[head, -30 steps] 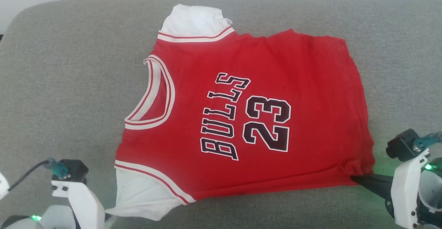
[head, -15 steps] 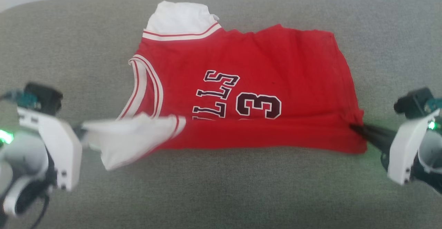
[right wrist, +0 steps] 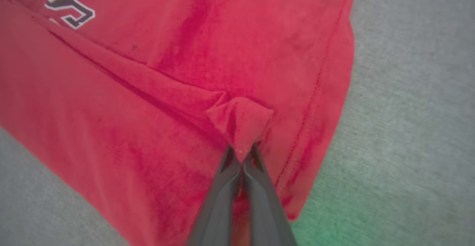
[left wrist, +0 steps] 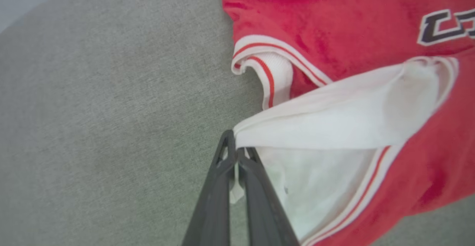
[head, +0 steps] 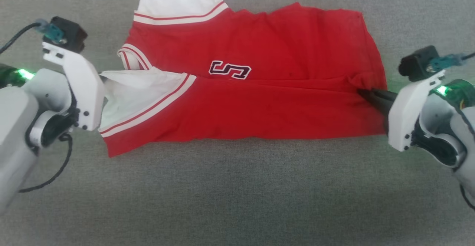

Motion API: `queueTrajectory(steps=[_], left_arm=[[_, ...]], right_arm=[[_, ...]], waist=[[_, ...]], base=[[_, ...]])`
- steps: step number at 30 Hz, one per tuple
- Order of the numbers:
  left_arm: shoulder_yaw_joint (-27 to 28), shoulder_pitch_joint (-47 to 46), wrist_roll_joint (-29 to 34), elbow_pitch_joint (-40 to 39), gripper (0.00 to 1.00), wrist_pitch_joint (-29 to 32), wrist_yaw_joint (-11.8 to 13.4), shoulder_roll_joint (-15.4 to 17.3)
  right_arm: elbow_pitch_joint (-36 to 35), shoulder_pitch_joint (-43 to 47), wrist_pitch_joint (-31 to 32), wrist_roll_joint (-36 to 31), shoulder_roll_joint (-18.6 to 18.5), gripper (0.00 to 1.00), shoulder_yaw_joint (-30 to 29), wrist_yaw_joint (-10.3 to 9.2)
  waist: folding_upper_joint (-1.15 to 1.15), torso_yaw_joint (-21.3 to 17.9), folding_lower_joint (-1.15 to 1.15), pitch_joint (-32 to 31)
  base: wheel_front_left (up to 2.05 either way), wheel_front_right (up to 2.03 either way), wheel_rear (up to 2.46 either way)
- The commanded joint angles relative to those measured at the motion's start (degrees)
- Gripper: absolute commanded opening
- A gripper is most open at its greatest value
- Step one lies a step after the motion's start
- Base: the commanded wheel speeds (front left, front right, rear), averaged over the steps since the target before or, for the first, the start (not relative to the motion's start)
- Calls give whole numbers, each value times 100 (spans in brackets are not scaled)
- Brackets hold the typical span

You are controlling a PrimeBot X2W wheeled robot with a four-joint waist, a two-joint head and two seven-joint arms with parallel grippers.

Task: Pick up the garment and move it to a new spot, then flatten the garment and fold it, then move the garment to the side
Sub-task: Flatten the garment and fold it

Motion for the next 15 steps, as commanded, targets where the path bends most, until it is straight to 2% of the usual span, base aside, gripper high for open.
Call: queueTrajectory(steps=[1, 8, 9, 10, 11, 12, 13, 14, 15], left_arm=[[-27, -132, 22, 231, 0, -10, -89, -117], [-148, -304, -140, 1377, 0, 35, -437, -595], [-147, -314, -167, 1507, 0, 22, -474, -643], [-126, -333, -202, 1614, 20, -11, -500, -692], [-108, -370, -225, 1701, 38, -38, -513, -726], [-89, -404, -248, 1771, 49, -63, -514, -756], [-63, -426, -263, 1828, 84, -111, -515, -780], [-32, -439, -295, 1861, 100, -140, -516, -815], [-2, -449, -328, 1884, 100, -174, -515, -840]], right_arm=[[68, -75, 42, -48, 57, 0, 32, -8], [385, -235, 267, -85, 340, 0, 220, -8], [417, -248, 287, -80, 366, 7, 233, -8], [460, -265, 295, -60, 384, 32, 231, -8], [517, -286, 314, -41, 399, 86, 223, -8], [554, -311, 339, -30, 406, 100, 224, -8], [586, -329, 329, -10, 410, 100, 200, -9], [603, -344, 309, -6, 407, 100, 184, -10], [613, -358, 274, -6, 392, 100, 167, -11]], waist=[[0, -24, 0, 64], [0, -64, 0, 118], [0, -68, 0, 113], [0, -66, 0, 103], [0, -61, 0, 86], [0, -51, 0, 68], [0, -41, 0, 45], [0, -29, 0, 21], [0, -15, 0, -5]], base=[[0, 0, 0], [0, 0, 0], [0, 0, 0], [0, 0, 0], [0, 0, 0], [0, 0, 0], [0, 0, 0], [0, 0, 0], [0, 0, 0]])
